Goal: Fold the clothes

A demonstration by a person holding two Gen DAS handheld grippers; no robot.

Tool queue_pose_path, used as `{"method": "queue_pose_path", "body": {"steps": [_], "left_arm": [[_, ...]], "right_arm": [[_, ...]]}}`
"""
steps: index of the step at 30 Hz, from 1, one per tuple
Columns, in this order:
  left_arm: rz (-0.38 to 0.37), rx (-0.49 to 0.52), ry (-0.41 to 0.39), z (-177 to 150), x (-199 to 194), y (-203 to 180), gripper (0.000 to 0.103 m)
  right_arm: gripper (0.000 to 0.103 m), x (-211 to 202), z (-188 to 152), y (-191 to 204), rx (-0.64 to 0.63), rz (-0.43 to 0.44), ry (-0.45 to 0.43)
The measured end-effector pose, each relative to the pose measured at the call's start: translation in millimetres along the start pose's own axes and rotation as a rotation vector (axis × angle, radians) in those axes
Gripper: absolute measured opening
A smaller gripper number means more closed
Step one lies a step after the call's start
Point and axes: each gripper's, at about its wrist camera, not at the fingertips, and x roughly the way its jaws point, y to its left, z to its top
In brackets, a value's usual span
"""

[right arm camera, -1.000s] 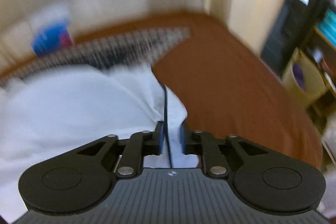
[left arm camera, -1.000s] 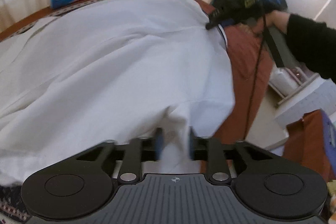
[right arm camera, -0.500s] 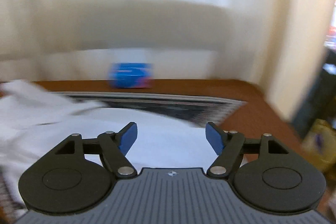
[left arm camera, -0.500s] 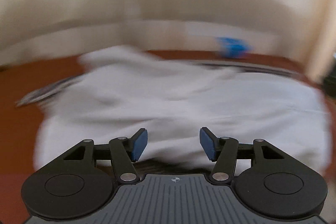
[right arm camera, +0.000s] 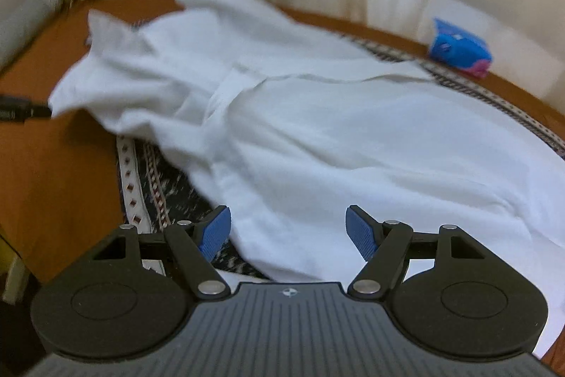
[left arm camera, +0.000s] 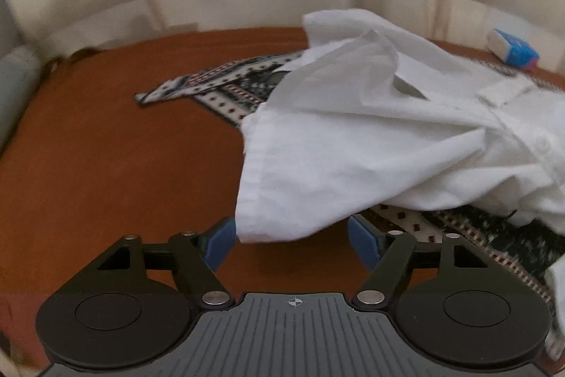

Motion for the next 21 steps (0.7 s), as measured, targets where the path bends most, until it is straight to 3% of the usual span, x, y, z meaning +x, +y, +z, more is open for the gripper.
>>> {"method": "queue_pose_path", "body": {"steps": [4,8,12,17,21], "left_arm": [[-0.063,0.036,-0.002,5.1,19.7,10.2,0.079],[-0.168,0.032,0.02,17.6,32.5,19.7,0.042],[-0.232,0.078,0.01,35.1,39.9,22.0,0.007],[-0.28,0.063,-0.069,71.7,35.1,33.5,0.0],[-0.276,0.044,-0.146,103.1,29.4,41.7,0.0]], "right_arm": [[0.076,3.6,-6.3,14.0,0.009,-0.029,0.069],[0.076,8.5,-21.8,21.3,0.113,-0.054,0.136],[0.076,10.3,-42.7,20.4,0.234,-0.203,0.153],[0.076,-16.4,-65.9,-2.4,0.451,-0.438,0.095],[0.077,-29.7,-89.5,-20.3,0.669,-0.497,0.064]]}}
